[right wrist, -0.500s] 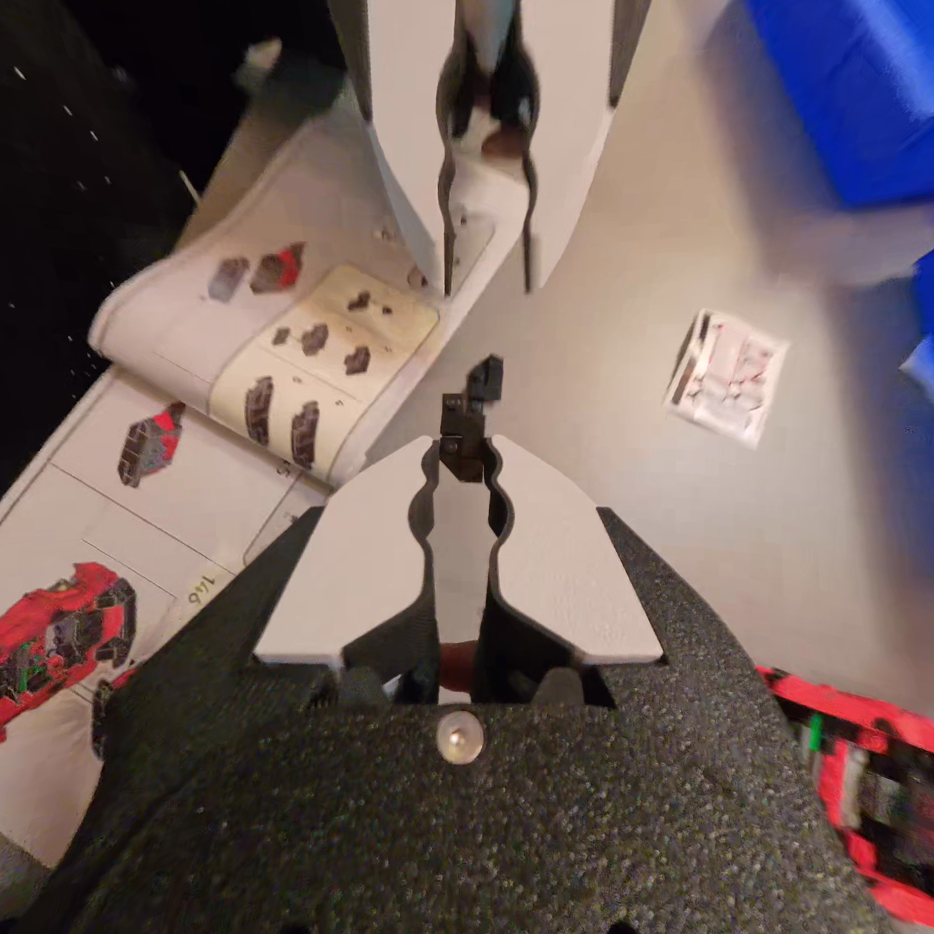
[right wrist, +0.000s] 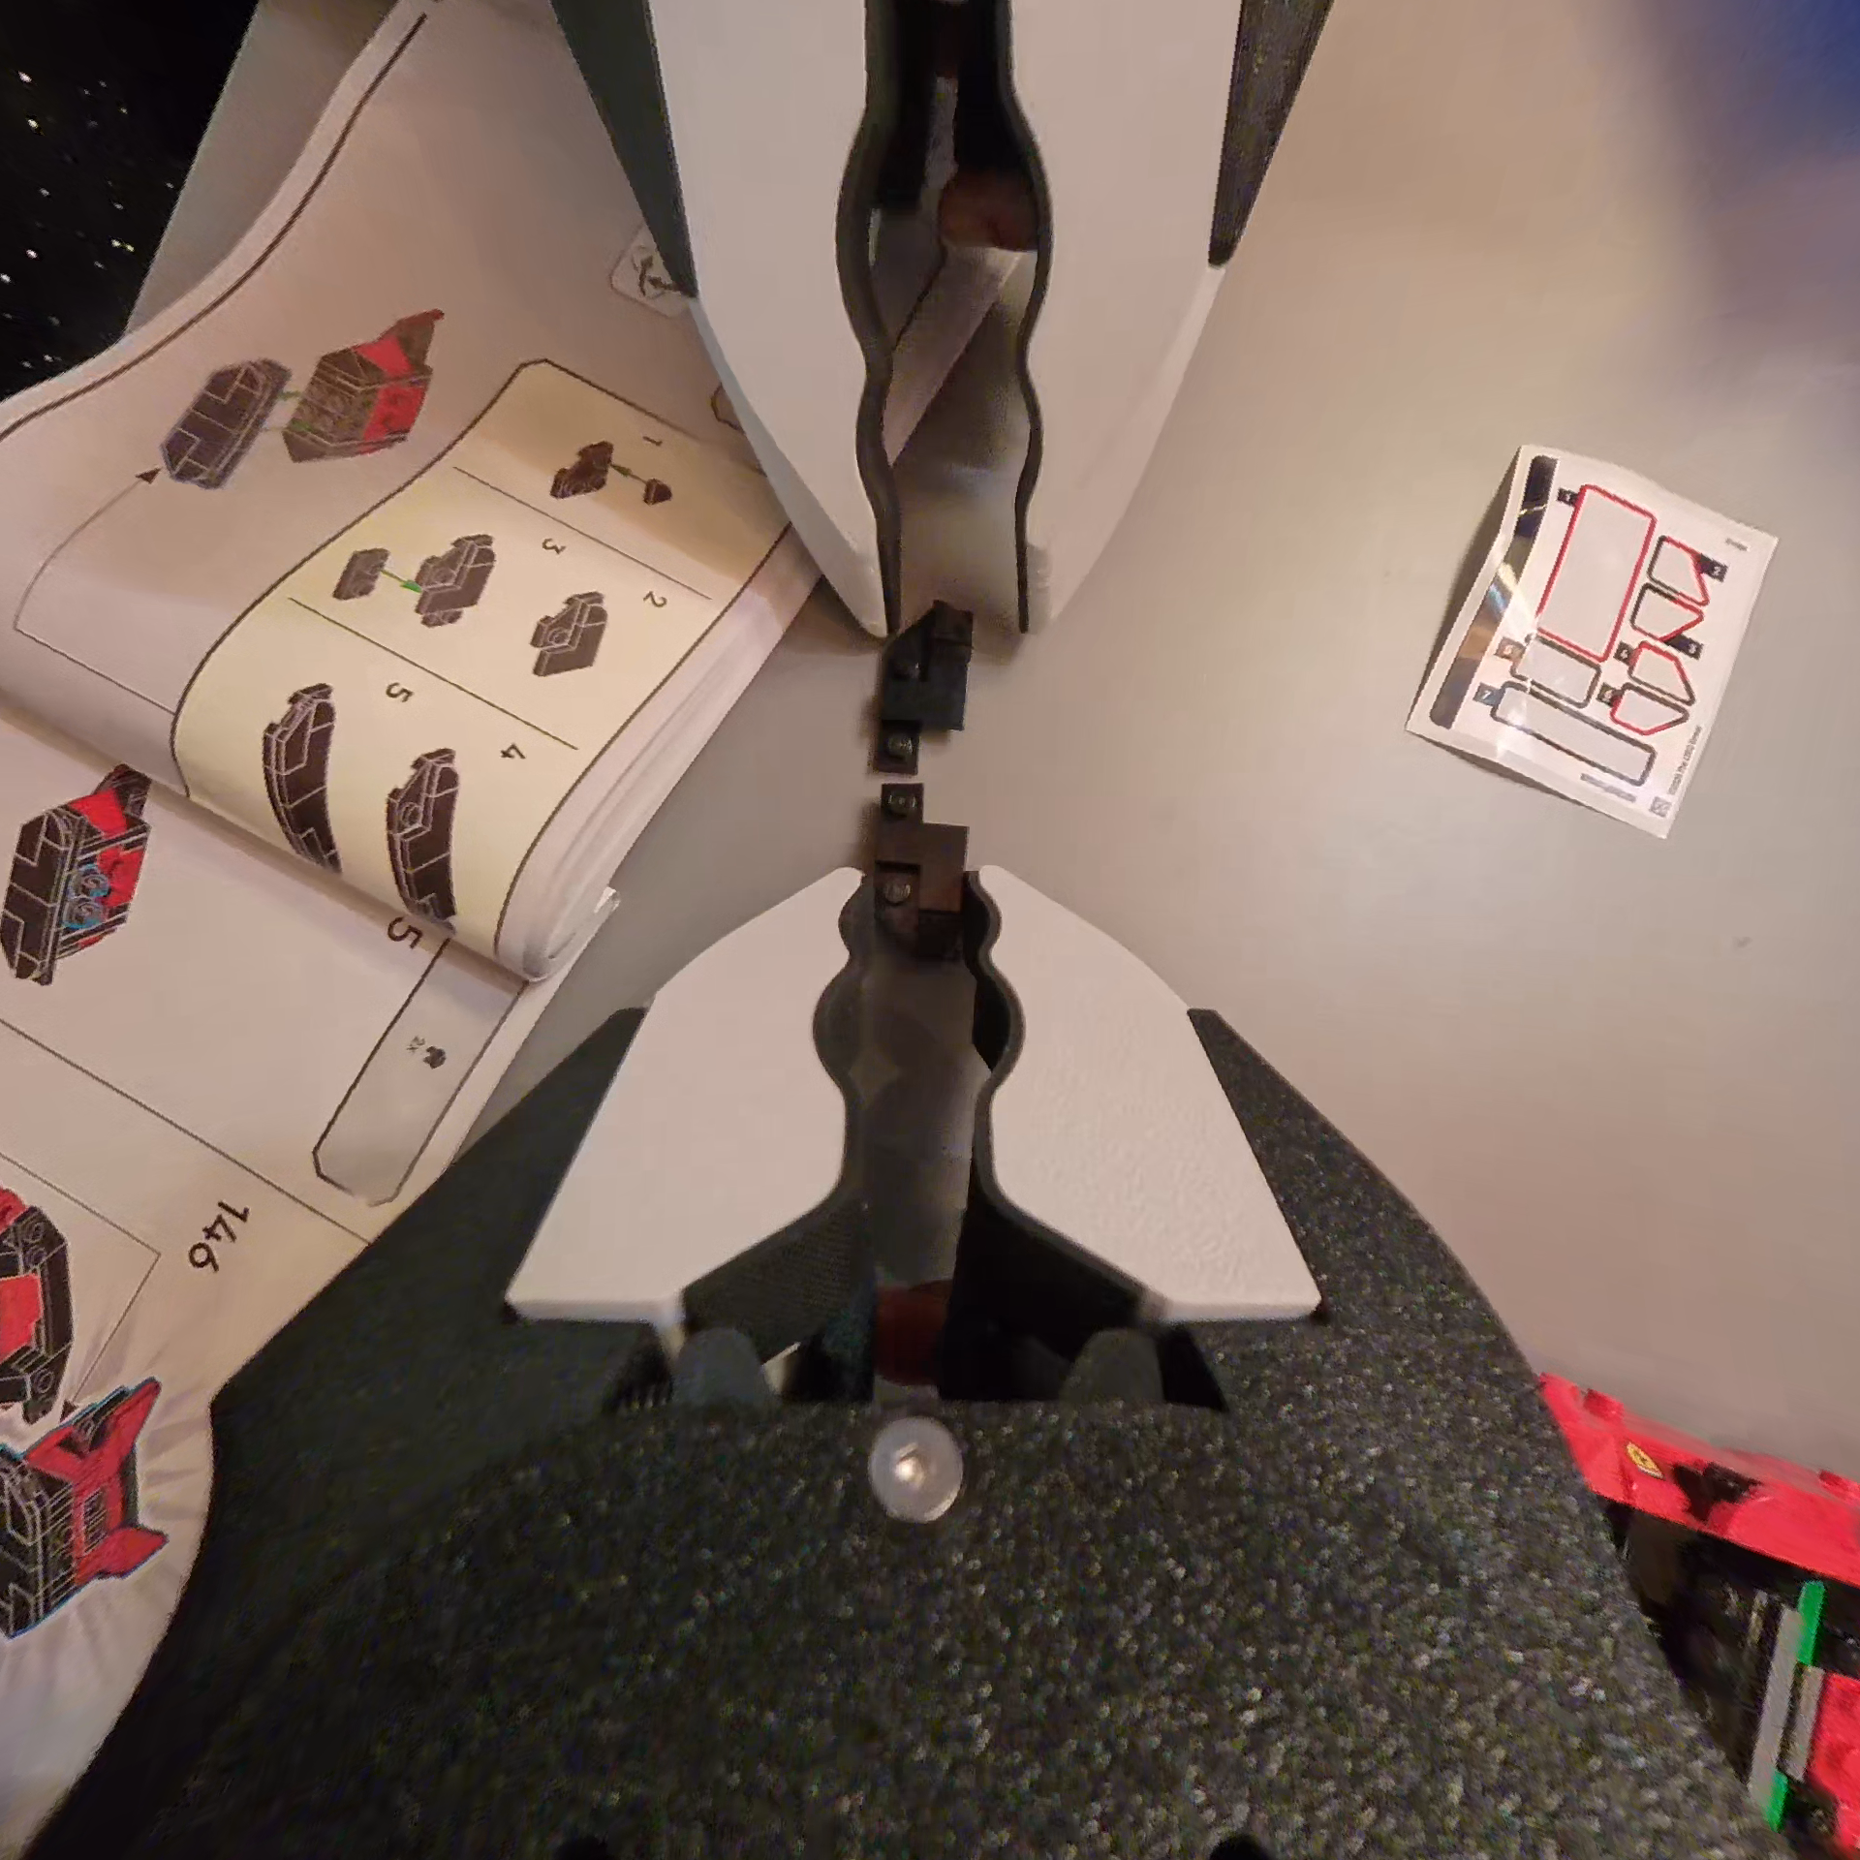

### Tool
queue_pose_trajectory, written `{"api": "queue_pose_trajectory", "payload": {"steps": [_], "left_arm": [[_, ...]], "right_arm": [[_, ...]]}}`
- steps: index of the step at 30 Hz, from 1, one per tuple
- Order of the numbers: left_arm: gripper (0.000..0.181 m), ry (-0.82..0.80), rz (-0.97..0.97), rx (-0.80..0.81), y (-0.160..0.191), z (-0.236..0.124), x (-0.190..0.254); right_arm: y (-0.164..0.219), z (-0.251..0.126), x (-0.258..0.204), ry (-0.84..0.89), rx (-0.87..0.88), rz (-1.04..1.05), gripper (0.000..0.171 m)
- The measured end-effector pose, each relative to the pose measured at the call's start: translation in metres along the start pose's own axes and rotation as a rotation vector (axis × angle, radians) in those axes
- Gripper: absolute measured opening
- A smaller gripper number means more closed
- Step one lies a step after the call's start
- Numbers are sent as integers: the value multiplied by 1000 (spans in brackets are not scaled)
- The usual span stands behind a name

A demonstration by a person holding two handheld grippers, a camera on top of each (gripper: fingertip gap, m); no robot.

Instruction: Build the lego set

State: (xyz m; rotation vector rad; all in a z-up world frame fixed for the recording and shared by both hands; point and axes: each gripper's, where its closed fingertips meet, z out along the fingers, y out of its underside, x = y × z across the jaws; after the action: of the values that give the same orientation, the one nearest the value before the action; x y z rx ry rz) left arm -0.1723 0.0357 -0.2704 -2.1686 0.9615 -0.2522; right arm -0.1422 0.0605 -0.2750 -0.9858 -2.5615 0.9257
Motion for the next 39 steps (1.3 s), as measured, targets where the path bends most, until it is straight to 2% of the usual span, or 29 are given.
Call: {"api": "queue_pose_trajectory", "payload": {"steps": [23, 30, 39], "left_arm": [[24, 4, -20, 22, 0, 3, -1], [25, 5, -24, 30, 0, 3, -2], [24, 16, -23, 32, -1, 4, -1]], "right_arm": [[0, -1, -3, -83, -97, 88, 19], [0, -6, -4, -79, -63, 114, 24], [4, -5, -6, -80, -54, 121, 22]]}}
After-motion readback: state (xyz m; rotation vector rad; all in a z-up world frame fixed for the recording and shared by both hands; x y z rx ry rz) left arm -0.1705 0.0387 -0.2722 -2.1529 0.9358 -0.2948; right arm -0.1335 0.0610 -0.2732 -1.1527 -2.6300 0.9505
